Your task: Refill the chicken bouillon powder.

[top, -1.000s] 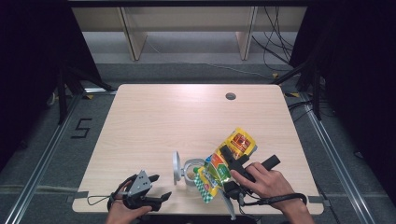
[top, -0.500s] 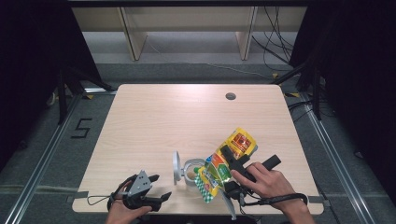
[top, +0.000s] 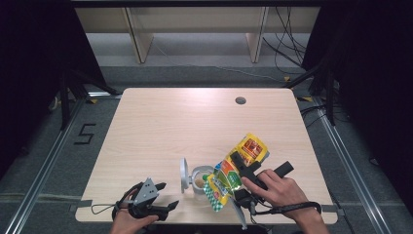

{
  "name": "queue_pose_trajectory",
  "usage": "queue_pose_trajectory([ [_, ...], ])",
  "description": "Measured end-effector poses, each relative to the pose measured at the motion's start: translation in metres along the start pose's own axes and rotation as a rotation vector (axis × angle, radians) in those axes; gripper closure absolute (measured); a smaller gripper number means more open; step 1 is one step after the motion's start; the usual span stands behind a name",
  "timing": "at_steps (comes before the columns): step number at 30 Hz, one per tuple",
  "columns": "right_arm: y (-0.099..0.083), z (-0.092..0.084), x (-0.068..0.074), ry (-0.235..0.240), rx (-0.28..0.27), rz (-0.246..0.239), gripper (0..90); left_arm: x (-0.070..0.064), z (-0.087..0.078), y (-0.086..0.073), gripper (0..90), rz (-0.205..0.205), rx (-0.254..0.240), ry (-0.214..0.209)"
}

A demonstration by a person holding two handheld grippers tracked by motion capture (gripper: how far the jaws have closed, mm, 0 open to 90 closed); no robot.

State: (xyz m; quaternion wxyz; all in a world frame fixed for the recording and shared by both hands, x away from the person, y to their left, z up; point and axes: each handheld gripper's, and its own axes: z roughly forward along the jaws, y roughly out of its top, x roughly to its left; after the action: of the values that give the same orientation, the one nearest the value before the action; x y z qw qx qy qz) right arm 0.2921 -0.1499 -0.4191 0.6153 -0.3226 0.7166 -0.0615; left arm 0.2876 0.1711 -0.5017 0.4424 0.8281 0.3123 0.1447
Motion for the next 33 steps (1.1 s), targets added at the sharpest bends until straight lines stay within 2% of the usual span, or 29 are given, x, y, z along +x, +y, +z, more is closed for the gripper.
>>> queue_pose_trajectory([
  [3, -0.0001, -0.0003, -0.0009, 0.004, 0.004, -0.001, 44.5, 0.0002, 0.0004, -0.0003, 25.3, 0.002, 0.0, 0.008],
  [5, 0.0, -0.0009, -0.0017, 0.004, 0.007, -0.003, 44.5, 0.0021, 0.0006, 0.0002, 25.2, 0.022, 0.0, 0.0],
  [8, 0.0007, -0.0011, -0.0017, 0.003, 0.001, -0.006, 44.5, 0.0006, 0.0001, -0.0002, 25.2, 0.002, 0.003, 0.011],
  [13, 0.0044, -0.002, -0.0016, -0.017, 0.007, -0.023, 44.7, 0.0002, 0.0003, -0.0004, 25.4, 0.003, 0.001, 0.01],
  [17, 0.0073, -0.0014, -0.0018, -0.018, -0.011, -0.004, 44.7, 0.0005, 0.0001, -0.0005, 25.4, -0.003, -0.002, 0.008],
  [18, 0.0081, -0.0004, -0.0018, -0.008, -0.013, -0.003, 44.7, 0.0019, -0.0011, 0.0002, 25.4, 0.019, 0.011, 0.002],
  [20, 0.0075, -0.0011, -0.0018, -0.019, -0.01, -0.004, 44.8, 0.001, -0.0005, 0.0002, 25.4, 0.019, 0.002, 0.004],
  [21, 0.0072, -0.0016, -0.0024, -0.015, -0.007, -0.004, 44.7, -0.0002, 0.0001, -0.0002, 25.4, 0.003, -0.002, 0.01],
  [23, 0.0069, -0.0021, -0.0031, -0.012, -0.007, -0.012, 44.7, 0.0004, 0.0003, -0.0001, 25.5, 0.007, 0.003, 0.012],
  [24, 0.0059, -0.0022, -0.0038, -0.014, -0.007, -0.008, 44.8, 0.0031, -0.0002, 0.0004, 25.4, 0.039, 0.014, 0.009],
  [25, 0.0059, -0.0022, -0.0038, -0.014, -0.007, -0.008, 44.8, 0.0031, -0.0002, 0.0004, 25.4, 0.039, 0.014, 0.009],
  [26, 0.0057, -0.0017, -0.0031, -0.013, -0.004, -0.01, 44.8, 0.0016, 0.0004, -0.0002, 25.4, 0.014, 0.0, 0.005],
  [28, 0.0053, -0.0012, -0.0018, -0.005, -0.006, -0.006, 44.8, 0.0004, 0.0001, -0.0005, 25.4, -0.002, 0.001, 0.011],
  [30, 0.0048, -0.0013, -0.0011, -0.006, -0.006, -0.005, 44.8, 0.0013, -0.0003, 0.0, 25.4, 0.02, 0.005, 0.015],
  [32, 0.0041, -0.0017, -0.0022, -0.011, -0.005, -0.01, 44.8, 0.001, 0.0001, -0.0002, 25.4, 0.007, 0.007, 0.013],
  [33, 0.0035, -0.0027, -0.0005, -0.006, 0.008, 0.02, 44.7, 0.0007, 0.0007, -0.0003, 25.4, 0.0, -0.003, 0.008],
])
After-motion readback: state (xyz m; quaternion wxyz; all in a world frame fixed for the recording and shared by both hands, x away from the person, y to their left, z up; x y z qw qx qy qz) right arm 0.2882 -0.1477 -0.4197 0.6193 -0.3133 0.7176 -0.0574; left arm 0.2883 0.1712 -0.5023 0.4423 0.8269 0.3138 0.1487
